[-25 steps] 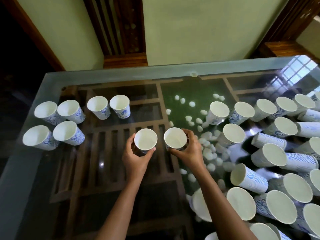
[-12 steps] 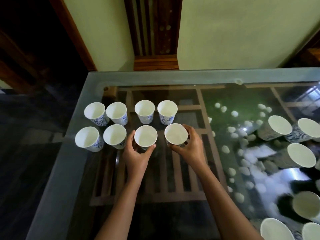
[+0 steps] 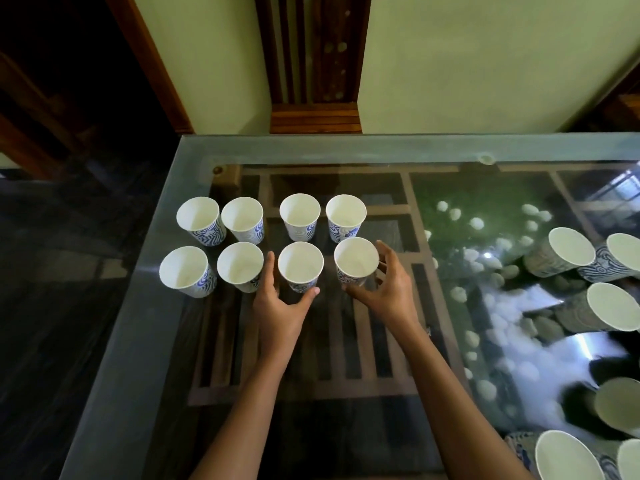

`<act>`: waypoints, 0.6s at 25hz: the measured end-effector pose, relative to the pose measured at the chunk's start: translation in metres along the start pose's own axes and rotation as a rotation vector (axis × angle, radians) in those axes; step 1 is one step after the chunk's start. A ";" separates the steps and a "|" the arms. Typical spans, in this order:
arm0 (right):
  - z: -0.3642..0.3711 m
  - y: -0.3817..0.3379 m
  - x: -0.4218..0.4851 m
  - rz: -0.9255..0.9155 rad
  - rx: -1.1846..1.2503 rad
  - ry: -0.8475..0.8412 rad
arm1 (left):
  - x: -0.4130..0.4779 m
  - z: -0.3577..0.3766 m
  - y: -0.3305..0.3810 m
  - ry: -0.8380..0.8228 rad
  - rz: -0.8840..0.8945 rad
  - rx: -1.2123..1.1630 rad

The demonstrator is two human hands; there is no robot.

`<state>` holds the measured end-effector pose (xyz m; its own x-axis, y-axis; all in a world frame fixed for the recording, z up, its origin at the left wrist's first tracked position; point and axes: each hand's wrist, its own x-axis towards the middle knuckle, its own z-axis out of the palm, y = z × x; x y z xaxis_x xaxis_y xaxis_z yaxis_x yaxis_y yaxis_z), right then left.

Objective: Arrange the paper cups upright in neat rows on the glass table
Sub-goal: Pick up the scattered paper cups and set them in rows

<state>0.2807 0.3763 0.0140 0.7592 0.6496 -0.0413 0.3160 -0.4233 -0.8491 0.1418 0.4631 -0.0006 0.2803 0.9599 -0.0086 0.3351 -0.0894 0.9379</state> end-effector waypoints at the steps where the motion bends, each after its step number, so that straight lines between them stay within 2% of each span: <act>1: -0.004 0.000 -0.004 -0.002 -0.013 -0.015 | -0.002 -0.002 0.001 0.014 0.018 0.017; 7: -0.052 0.005 -0.031 0.013 -0.039 -0.024 | -0.036 0.004 0.025 0.181 0.184 0.098; 9: -0.078 0.012 -0.039 0.008 -0.039 0.007 | -0.056 0.019 0.034 0.176 0.224 0.074; 12: -0.125 0.030 -0.049 0.013 -0.027 0.060 | -0.088 0.056 0.054 0.037 0.272 0.056; 15: -0.177 0.057 -0.057 0.036 -0.039 0.139 | -0.120 0.104 0.077 -0.203 0.272 -0.003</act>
<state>0.3567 0.2035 0.0616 0.8409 0.5411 0.0042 0.3071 -0.4707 -0.8271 0.2278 0.3136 0.0364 0.5326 0.8284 0.1737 0.2205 -0.3339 0.9164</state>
